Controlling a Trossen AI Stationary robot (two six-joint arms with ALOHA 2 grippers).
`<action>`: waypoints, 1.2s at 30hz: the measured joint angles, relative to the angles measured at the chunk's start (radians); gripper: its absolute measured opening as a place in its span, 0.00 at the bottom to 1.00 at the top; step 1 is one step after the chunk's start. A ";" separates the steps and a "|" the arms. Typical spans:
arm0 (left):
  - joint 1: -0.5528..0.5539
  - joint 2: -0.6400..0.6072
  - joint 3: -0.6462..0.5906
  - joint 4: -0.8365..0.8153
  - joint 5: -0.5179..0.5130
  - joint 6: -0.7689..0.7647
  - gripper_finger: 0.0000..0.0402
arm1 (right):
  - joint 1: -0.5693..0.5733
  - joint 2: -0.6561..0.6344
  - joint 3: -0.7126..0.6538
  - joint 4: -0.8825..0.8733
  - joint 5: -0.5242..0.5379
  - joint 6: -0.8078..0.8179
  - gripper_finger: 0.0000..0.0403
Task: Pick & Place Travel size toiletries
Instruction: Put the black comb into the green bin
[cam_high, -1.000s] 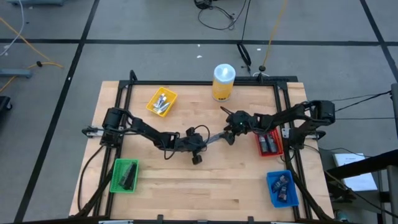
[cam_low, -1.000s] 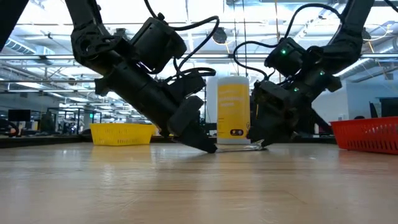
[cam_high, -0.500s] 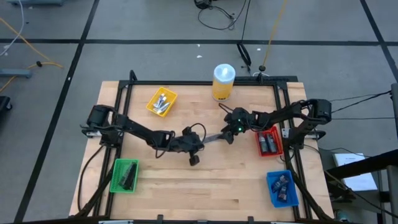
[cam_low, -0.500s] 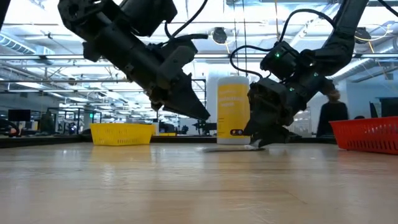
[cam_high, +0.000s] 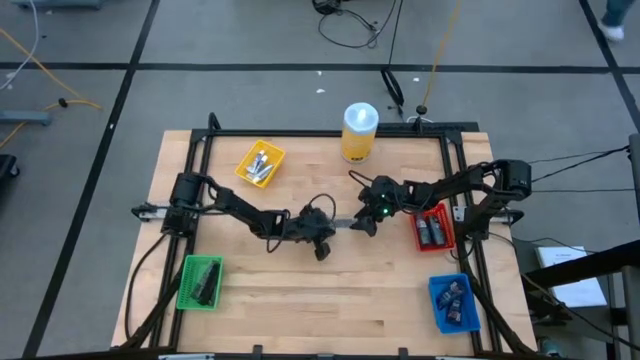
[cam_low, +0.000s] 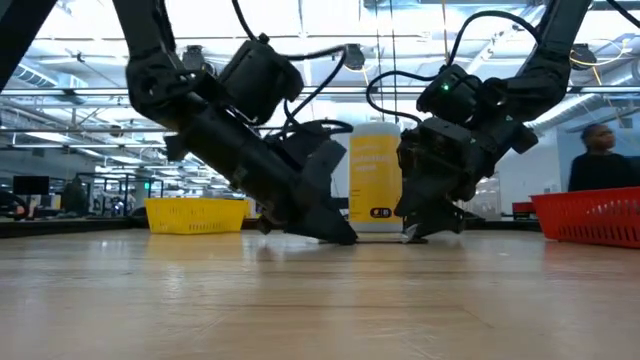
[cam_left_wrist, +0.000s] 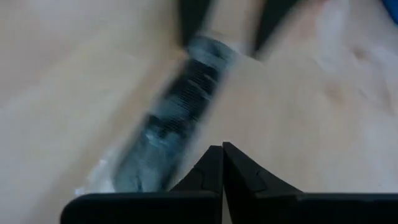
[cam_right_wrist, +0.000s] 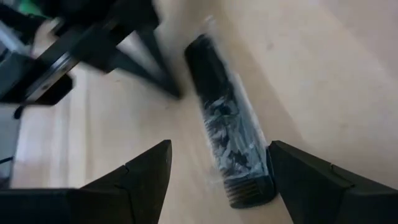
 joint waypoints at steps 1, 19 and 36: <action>0.014 0.008 0.001 0.005 0.001 -0.013 0.01 | 0.001 0.000 0.000 0.003 -0.013 0.000 0.64; 0.050 0.091 0.014 0.119 0.012 -0.021 0.01 | 0.072 0.000 0.033 0.064 0.052 0.007 0.64; 0.008 0.101 0.083 0.093 0.009 0.015 0.02 | 0.078 0.008 0.040 0.089 0.214 0.026 0.63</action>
